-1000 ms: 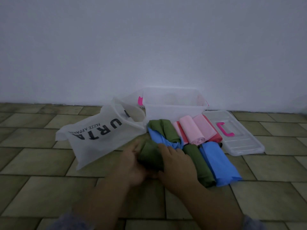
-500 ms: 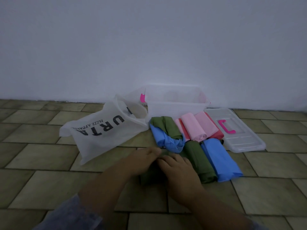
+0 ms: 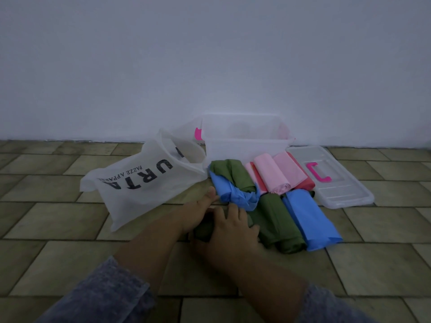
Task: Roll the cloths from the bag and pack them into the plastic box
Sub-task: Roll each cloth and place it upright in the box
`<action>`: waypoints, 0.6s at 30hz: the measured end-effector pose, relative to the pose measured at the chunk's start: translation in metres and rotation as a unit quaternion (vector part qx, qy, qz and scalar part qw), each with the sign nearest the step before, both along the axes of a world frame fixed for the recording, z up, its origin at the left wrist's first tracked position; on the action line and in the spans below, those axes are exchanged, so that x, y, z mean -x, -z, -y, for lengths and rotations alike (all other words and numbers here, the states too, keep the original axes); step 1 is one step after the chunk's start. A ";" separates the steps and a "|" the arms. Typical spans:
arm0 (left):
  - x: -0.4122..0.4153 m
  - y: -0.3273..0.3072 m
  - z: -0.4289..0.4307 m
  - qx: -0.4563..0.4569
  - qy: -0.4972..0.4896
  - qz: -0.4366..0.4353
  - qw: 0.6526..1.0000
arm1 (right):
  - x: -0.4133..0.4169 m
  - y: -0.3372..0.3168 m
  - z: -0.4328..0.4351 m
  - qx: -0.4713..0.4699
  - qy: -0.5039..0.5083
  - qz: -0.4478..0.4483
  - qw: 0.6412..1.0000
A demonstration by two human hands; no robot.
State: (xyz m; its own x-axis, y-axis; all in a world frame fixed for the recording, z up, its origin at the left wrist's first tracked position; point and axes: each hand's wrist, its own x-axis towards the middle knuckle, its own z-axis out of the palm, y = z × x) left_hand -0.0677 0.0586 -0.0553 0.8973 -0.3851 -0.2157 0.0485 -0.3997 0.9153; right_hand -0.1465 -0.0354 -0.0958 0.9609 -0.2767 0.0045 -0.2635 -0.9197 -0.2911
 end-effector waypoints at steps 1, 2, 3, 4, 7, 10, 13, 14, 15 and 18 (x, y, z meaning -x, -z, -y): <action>0.000 0.000 0.000 0.002 0.003 -0.011 1.000 | -0.001 0.000 0.000 -0.001 0.002 0.004 1.000; -0.001 0.001 -0.001 0.003 0.007 -0.024 1.000 | -0.001 -0.001 0.001 0.000 0.003 0.010 1.000; -0.001 0.002 -0.001 0.001 0.009 -0.036 0.999 | -0.001 -0.001 0.001 0.003 0.004 0.018 1.000; -0.001 0.002 -0.001 -0.004 0.009 -0.042 0.999 | -0.001 -0.002 0.002 0.006 0.004 0.030 1.000; 0.000 0.005 0.000 -0.019 -0.003 -0.013 1.000 | 0.003 -0.004 0.006 0.015 -0.001 0.075 0.997; 0.005 0.008 0.001 -0.034 -0.022 0.027 0.999 | 0.008 -0.004 0.011 0.005 -0.020 0.053 0.998; 0.005 0.011 0.002 -0.091 0.017 0.030 0.995 | 0.014 0.000 0.013 0.004 -0.053 -0.001 0.999; 0.003 0.012 0.001 -0.109 0.039 0.024 0.993 | 0.015 0.000 0.015 0.007 -0.063 -0.007 0.998; 0.002 0.013 0.000 -0.121 0.060 0.013 0.991 | 0.016 -0.001 0.018 0.008 -0.075 -0.013 0.997; 0.001 0.018 -0.004 -0.135 0.136 -0.017 0.981 | 0.019 -0.010 0.031 0.012 -0.127 -0.040 0.991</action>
